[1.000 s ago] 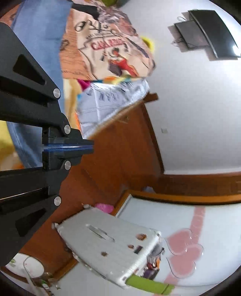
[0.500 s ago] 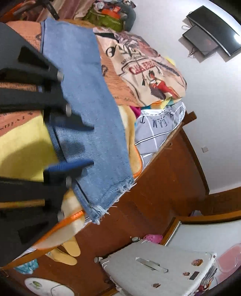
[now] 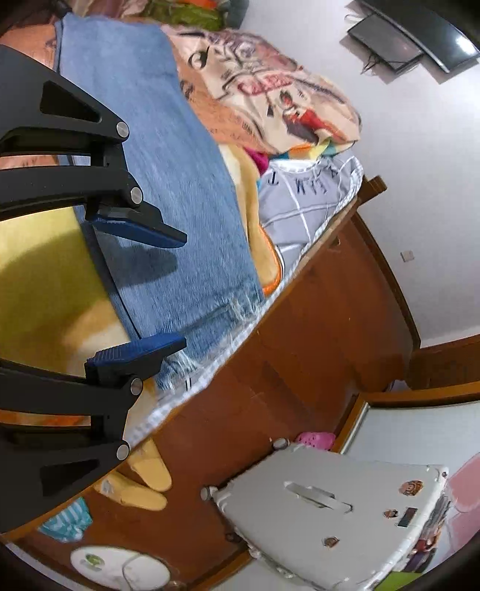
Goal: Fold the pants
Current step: 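Pull the hem with the right tool to straighten the folded jeans, then lift the frayed hem with the right tool and fold it over the jeans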
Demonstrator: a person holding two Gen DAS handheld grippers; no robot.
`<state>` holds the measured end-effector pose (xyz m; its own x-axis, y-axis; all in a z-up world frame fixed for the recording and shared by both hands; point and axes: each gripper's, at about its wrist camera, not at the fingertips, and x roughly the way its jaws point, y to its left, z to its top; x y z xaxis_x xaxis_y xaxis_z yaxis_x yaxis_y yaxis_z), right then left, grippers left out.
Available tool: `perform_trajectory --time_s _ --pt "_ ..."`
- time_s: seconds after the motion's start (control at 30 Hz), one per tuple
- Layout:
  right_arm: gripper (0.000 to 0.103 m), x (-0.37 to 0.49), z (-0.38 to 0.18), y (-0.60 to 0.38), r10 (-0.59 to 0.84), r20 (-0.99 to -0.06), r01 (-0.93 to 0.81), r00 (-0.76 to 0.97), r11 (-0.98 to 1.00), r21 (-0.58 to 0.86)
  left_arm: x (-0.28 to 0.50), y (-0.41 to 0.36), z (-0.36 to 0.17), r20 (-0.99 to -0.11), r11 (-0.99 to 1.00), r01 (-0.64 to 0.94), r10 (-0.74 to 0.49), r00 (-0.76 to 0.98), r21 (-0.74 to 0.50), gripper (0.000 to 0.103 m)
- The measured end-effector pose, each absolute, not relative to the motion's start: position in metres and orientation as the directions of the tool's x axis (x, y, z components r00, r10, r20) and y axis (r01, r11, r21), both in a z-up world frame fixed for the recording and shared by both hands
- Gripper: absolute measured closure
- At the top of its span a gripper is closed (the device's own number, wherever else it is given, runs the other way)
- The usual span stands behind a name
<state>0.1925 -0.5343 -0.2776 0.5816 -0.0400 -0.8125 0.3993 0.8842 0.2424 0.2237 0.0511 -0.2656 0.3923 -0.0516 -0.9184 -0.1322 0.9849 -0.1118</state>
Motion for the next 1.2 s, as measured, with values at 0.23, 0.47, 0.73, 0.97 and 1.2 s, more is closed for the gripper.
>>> perform_trajectory --time_s 0.23,0.47,0.73,0.97,1.2 --pt "0.058 0.198 -0.286 -0.537 0.015 -0.806 0.379 0.592 0.877 0.294 0.223 0.049 -0.265 -0.918 0.985 -0.137 -0.04 0.395 -0.101 0.005" --pt "0.094 0.201 -0.279 -0.505 -0.069 -0.781 0.297 0.62 0.942 0.153 0.223 0.048 -0.26 -0.92 0.989 -0.123 -0.032 0.39 -0.086 0.005" --pt "0.096 0.2 -0.236 -0.501 -0.201 -0.678 0.277 0.707 0.961 0.004 0.211 0.053 -0.23 -0.895 0.995 -0.089 0.002 0.447 -0.042 0.005" --pt "0.096 0.213 -0.223 -0.495 -0.27 -0.658 0.227 0.703 0.962 -0.152 0.231 0.048 -0.215 -0.881 0.993 -0.062 -0.06 0.469 -0.101 0.005" --pt "0.095 0.214 -0.286 -0.512 -0.192 -0.801 0.233 0.568 0.97 -0.068 0.244 0.021 -0.227 -0.894 0.997 0.015 -0.072 0.442 -0.073 0.005"
